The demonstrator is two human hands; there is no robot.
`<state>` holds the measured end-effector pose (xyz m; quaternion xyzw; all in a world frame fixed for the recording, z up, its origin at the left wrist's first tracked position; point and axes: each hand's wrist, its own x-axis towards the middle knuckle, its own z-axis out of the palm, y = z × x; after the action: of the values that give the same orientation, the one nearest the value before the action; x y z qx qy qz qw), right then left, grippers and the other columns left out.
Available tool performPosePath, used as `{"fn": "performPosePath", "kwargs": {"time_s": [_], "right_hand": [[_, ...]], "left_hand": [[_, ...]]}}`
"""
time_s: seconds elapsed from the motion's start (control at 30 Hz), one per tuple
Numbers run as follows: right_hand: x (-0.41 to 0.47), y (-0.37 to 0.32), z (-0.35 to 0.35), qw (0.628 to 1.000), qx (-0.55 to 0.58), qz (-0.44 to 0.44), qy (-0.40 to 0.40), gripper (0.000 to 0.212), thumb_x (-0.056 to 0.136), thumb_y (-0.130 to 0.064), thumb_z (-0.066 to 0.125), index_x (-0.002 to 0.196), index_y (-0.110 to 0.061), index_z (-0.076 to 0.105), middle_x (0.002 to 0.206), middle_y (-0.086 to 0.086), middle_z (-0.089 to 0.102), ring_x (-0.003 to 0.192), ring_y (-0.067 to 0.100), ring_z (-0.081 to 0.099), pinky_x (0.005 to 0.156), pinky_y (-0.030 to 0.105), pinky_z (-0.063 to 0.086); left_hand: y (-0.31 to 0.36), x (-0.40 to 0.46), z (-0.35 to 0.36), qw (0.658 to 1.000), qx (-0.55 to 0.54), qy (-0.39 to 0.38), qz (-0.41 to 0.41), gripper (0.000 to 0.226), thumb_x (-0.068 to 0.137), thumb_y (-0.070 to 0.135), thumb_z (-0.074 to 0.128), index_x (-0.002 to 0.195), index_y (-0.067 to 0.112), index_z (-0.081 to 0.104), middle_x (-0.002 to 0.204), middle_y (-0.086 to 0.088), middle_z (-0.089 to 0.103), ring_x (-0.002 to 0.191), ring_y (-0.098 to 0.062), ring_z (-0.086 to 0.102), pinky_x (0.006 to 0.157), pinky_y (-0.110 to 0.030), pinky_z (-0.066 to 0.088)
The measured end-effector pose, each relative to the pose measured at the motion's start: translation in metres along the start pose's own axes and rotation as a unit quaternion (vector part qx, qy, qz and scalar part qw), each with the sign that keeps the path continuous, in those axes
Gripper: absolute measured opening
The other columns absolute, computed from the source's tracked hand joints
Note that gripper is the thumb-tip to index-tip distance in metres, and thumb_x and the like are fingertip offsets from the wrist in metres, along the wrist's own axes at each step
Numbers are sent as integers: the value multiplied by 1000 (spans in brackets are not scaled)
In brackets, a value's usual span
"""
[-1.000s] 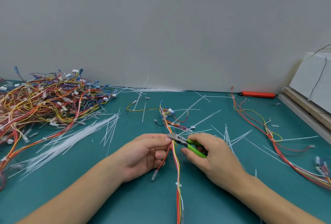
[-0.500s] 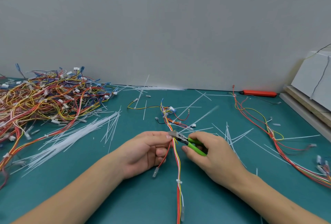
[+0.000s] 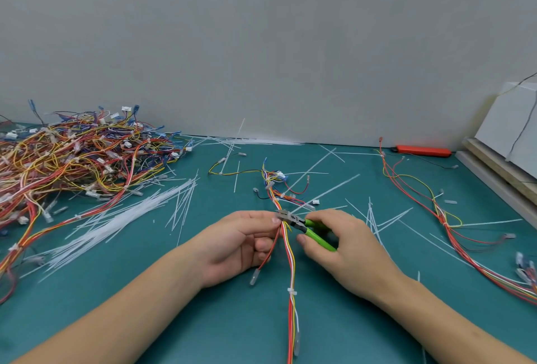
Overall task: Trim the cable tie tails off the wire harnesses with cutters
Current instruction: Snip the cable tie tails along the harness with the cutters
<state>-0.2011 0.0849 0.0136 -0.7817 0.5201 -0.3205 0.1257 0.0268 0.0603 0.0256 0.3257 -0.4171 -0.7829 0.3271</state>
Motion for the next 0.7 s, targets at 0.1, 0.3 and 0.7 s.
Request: {"fn": "performPosePath", "kwargs": {"time_s": [0.1, 0.3, 0.7], "right_hand": [[-1, 0, 1, 1000, -9, 8, 12, 28, 86, -59, 59, 83, -31, 58, 72, -10, 55, 71, 16, 53, 63, 32, 46], [-1, 0, 0, 1000, -8, 0, -19, 34, 89, -55, 62, 117, -35, 67, 105, -21, 65, 102, 2, 58, 93, 33, 48], [-4, 0, 2, 1000, -8, 8, 16, 22, 84, -58, 60, 83, -36, 57, 72, -11, 55, 71, 14, 54, 64, 34, 47]], "left_hand": [[0, 0, -1, 1000, 7, -11, 0, 31, 92, 13, 63, 122, 7, 69, 73, 5, 59, 51, -5, 42, 52, -19, 41], [0, -1, 0, 1000, -2, -5, 5, 24, 89, 13, 65, 111, 9, 71, 69, 6, 55, 51, -5, 42, 51, -19, 41], [1, -3, 2, 999, 31, -18, 4, 26, 88, 16, 70, 113, 11, 73, 72, 6, 56, 52, -6, 41, 53, -20, 39]]}}
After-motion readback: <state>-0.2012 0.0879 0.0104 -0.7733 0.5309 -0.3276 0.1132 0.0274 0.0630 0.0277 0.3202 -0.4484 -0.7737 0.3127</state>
